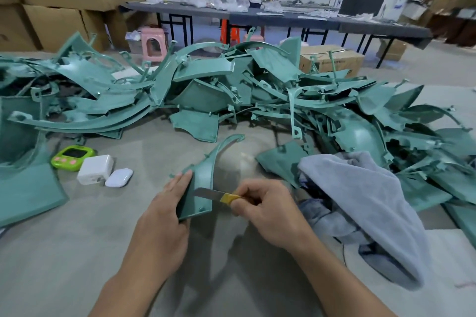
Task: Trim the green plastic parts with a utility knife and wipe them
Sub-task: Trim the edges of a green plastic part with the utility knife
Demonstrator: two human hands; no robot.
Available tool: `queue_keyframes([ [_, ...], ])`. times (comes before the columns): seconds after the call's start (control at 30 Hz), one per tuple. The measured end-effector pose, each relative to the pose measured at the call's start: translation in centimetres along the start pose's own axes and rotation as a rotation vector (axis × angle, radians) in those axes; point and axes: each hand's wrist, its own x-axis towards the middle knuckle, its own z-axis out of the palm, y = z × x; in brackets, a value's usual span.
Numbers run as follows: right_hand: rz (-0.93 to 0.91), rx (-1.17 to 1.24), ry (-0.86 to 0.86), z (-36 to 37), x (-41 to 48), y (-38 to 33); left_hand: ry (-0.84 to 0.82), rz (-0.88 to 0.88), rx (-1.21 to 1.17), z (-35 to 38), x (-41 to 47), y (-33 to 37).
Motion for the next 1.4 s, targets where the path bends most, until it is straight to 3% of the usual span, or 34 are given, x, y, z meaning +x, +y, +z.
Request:
queue_keyframes([
  [0.1, 0.167, -0.116, 0.248, -0.3, 1.1, 0.7, 0.027, -0.013, -0.012, 0.1, 0.3, 0.1],
  [0.17, 0.173, -0.104, 0.348, -1.2, 1.6, 0.8, 0.030, -0.011, -0.017, 0.2, 0.5, 0.0],
  [0.27, -0.022, 0.114, 0.104, -1.7, 1.0, -0.2, 0.032, -0.018, -0.019, 0.0, 0.5, -0.1],
  [0.33, -0.083, 0.059, -0.076, -1.1, 0.2, -0.9, 0.034, -0.024, -0.021, 0.0, 0.4, 0.0],
  [0.37, -0.067, -0.005, -0.077, -0.7, 0.3, -0.7, 0.034, -0.021, -0.020, 0.0, 0.4, -0.1],
  [0.53, 0.157, -0.166, 0.366, -1.4, 1.5, 0.3, 0.032, -0.012, -0.027, 0.2, 0.5, -0.3],
  [0.57, 0.114, -0.096, 0.357, -1.7, 1.4, 0.3, 0.036, -0.009, -0.029, 0.2, 0.6, -0.3],
  [0.63, -0.030, 0.067, 0.155, -2.1, 0.8, -0.1, 0.045, -0.006, -0.040, 0.2, 0.7, -0.3],
  [0.7, -0.102, 0.023, -0.049, -1.6, 0.1, -0.6, 0.044, -0.007, -0.036, 0.2, 0.9, -0.3],
  [0.73, -0.094, -0.058, -0.042, -1.2, 0.2, -0.5, 0.039, -0.006, -0.036, 0.2, 0.9, -0.4],
  [0.83, 0.076, -0.187, 0.269, -0.9, 1.5, -0.2, 0.021, 0.013, -0.037, 0.4, 0.9, -0.5],
  [0.9, 0.097, -0.150, 0.366, -1.3, 1.7, -0.1, 0.012, 0.029, -0.036, 0.4, 0.7, -0.5],
  [1.0, -0.061, -0.002, 0.078, -1.6, 0.5, -0.7, -0.009, 0.038, -0.019, 0.2, 0.4, -0.4],
  [1.07, -0.112, -0.045, -0.078, -1.0, -0.5, -0.8, -0.022, 0.030, -0.011, 0.0, 0.1, -0.3],
  [1.1, -0.096, -0.097, -0.054, -0.7, -0.5, -0.6, -0.031, 0.028, -0.016, -0.1, 0.1, -0.3],
  [1.27, 0.189, -0.138, 0.407, -1.5, 1.8, 0.6, -0.070, 0.016, -0.078, -1.0, -0.4, -0.5],
  [1.3, 0.145, -0.068, 0.385, -1.8, 1.9, 0.7, -0.075, 0.016, -0.092, -1.2, -0.6, -0.6],
  [1.4, -0.007, 0.098, 0.073, -1.6, 0.9, 0.2, -0.093, 0.033, -0.109, -1.7, -0.8, -0.8],
])
